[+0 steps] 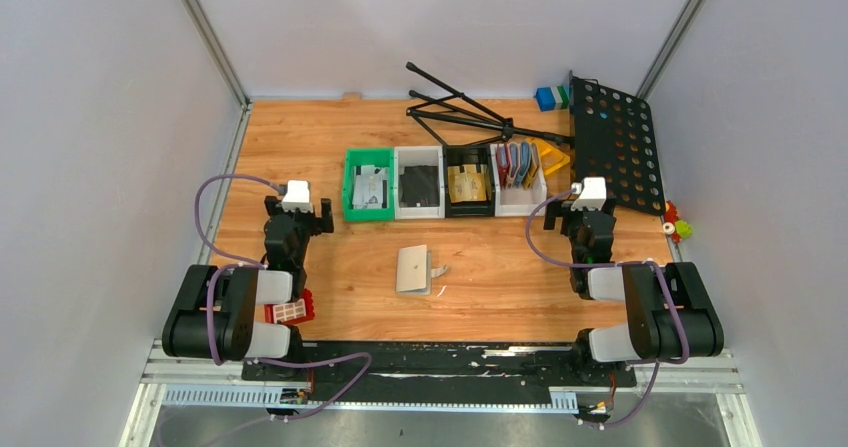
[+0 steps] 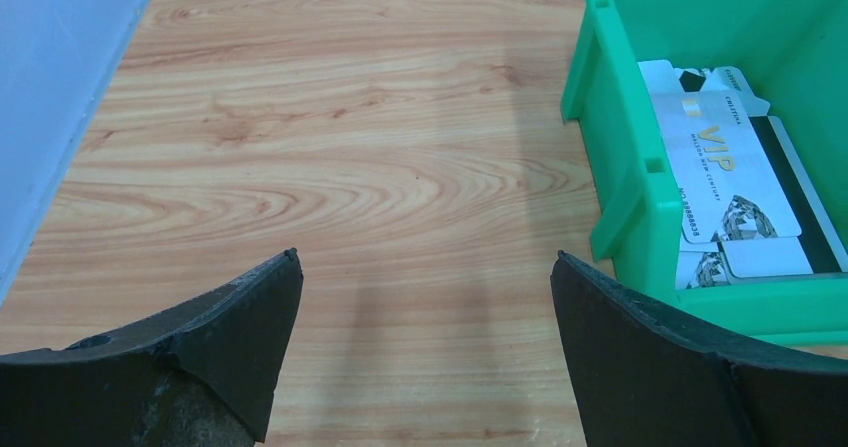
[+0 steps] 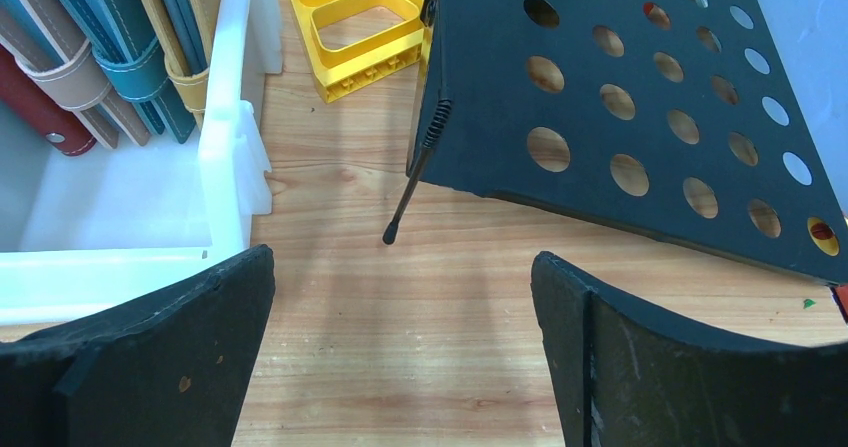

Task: Take the credit cards out of the card holder
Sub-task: Reset both arms

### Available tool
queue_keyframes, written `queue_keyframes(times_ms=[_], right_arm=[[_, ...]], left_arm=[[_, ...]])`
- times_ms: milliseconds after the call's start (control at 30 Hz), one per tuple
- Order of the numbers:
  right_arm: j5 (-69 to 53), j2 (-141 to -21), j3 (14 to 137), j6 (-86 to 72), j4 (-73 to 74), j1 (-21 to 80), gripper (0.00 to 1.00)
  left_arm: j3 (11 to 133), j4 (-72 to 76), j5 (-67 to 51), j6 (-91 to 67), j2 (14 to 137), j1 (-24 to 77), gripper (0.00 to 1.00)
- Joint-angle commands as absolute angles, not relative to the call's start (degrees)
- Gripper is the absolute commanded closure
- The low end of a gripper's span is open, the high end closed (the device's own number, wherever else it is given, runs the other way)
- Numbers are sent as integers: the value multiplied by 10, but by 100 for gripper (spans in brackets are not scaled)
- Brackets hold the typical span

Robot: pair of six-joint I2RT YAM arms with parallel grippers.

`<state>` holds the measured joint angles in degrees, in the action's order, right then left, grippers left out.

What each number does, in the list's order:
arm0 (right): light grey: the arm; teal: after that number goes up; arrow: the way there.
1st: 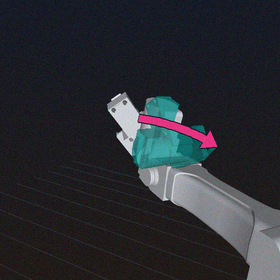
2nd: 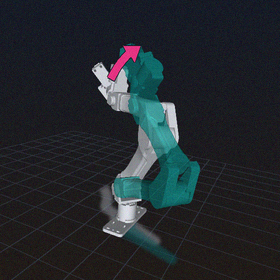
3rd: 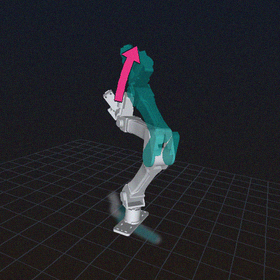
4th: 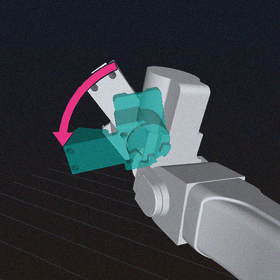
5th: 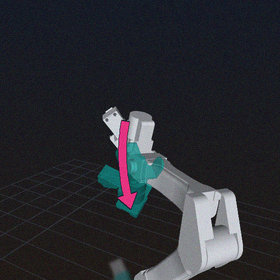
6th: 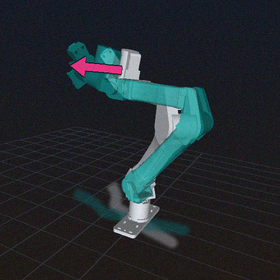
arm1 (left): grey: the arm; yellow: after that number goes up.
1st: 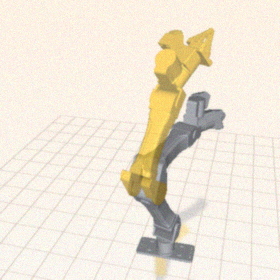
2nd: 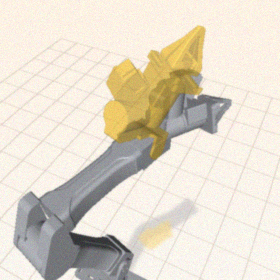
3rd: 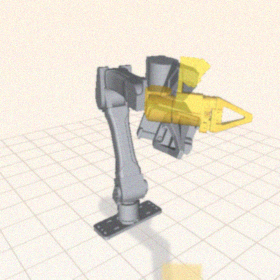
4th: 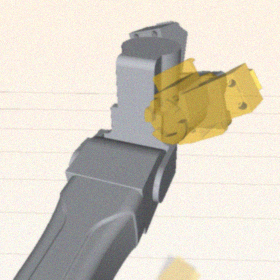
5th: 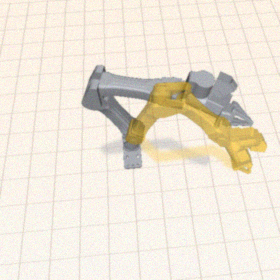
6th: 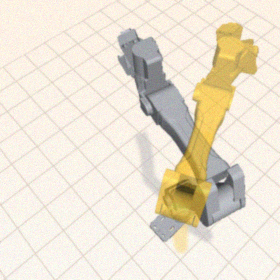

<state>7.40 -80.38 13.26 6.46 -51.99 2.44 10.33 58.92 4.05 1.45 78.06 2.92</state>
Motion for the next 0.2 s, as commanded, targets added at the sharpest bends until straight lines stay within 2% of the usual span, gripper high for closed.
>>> queue_keyframes(times_ms=[0,167], right_arm=[[70,-795,147,61,-535,24,0],[70,-795,147,61,-535,23,0]], left_arm=[[116,603,32,29,782,26,0],[115,602,32,30,782,26,0]])
